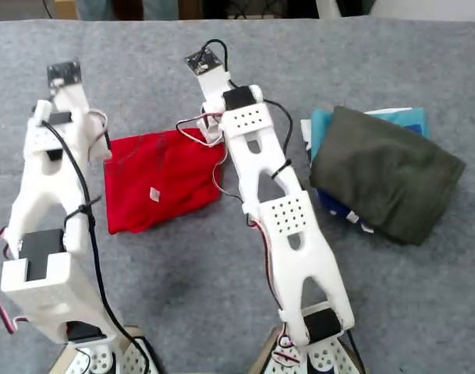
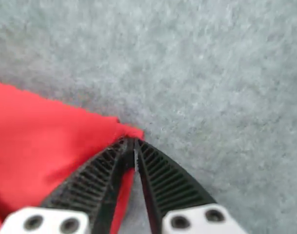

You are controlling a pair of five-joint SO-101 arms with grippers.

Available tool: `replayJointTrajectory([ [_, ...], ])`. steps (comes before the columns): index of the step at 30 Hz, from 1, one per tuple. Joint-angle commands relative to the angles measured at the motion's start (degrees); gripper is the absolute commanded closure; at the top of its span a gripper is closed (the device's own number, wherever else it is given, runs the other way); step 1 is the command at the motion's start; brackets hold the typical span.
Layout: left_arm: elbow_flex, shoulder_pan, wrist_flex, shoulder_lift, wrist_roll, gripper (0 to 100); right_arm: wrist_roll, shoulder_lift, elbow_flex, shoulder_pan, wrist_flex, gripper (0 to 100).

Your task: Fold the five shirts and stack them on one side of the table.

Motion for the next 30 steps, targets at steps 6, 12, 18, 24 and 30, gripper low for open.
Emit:
replayJointTrajectory([
  [6, 12.35, 0.04, -22.86, -2.99, -0.35, 97, -0.44, 1.27, -18.15, 0.79, 9.05, 98.3],
  [12, 13.41, -1.27, -23.21, -1.32, -0.35, 97, -0.7, -0.4, -21.49, 2.2, 16.53, 98.3],
  [18, 11.21, -3.12, -23.91, 2.46, 0.0, 97, -0.44, -3.47, -21.49, -3.6, 17.41, 98.3],
  [24, 11.12, -3.65, -23.91, 2.46, 0.0, 97, -0.35, -3.47, -20.79, -9.85, 13.19, 98.3],
  [30, 11.12, -7.16, -23.82, 2.37, 6.68, 97, -0.35, -2.51, -20.88, -12.75, 9.14, 98.3],
])
